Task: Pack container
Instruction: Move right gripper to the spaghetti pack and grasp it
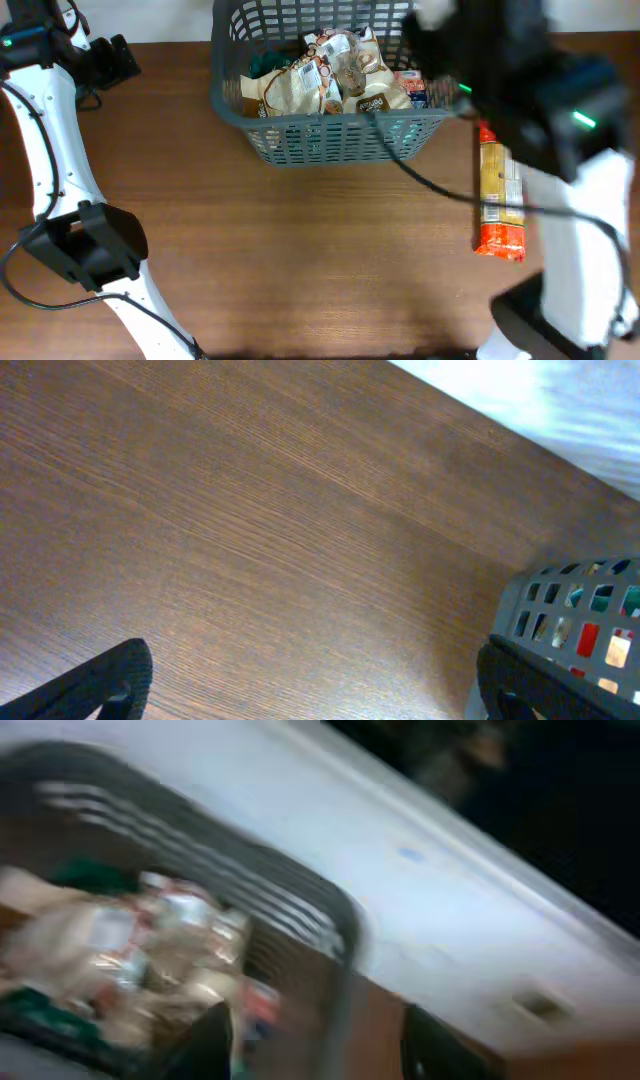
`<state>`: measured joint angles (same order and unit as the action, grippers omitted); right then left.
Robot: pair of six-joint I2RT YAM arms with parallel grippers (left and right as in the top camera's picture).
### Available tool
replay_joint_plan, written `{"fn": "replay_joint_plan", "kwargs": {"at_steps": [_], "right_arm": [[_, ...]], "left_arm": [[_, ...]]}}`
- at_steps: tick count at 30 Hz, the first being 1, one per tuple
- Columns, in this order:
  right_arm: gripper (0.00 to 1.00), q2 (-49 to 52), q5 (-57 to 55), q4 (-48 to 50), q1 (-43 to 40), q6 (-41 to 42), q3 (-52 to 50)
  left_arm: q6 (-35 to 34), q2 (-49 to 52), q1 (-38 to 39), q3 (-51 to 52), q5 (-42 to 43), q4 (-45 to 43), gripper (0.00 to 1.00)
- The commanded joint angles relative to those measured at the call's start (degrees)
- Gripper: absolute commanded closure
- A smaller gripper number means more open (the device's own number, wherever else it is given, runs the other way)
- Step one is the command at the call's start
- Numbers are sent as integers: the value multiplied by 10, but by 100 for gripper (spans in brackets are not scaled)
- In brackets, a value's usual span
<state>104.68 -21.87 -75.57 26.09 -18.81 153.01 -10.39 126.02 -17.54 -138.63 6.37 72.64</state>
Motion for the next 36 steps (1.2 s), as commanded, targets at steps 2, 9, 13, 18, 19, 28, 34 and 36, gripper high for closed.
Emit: {"fn": "replay_joint_plan", "kwargs": {"at_steps": [2, 9, 13, 18, 19, 28, 34, 36], "right_arm": [[48, -16, -83, 3, -50, 44, -60], [47, -165, -23, 88, -200, 69, -338], [43, -242, 47, 139, -299, 113, -518], [36, -294, 157, 175, -391, 140, -696], [35, -293, 176, 171, -403, 140, -723], [20, -170, 200, 169, -411, 140, -795], [12, -75, 213, 176, -411, 139, -795], [8, -54, 213, 182, -411, 129, -795]], "left_arm": [[-7, 0, -2, 1, -4, -1, 1], [-7, 0, -2, 1, -4, -1, 1], [-7, 0, -2, 1, -4, -1, 1], [-7, 0, -2, 1, -4, -1, 1], [-7, 0, -2, 1, -4, -1, 1], [-7, 0, -2, 1, -4, -1, 1], [-7, 0, -2, 1, -4, -1, 1], [-7, 0, -2, 1, -4, -1, 1]]}}
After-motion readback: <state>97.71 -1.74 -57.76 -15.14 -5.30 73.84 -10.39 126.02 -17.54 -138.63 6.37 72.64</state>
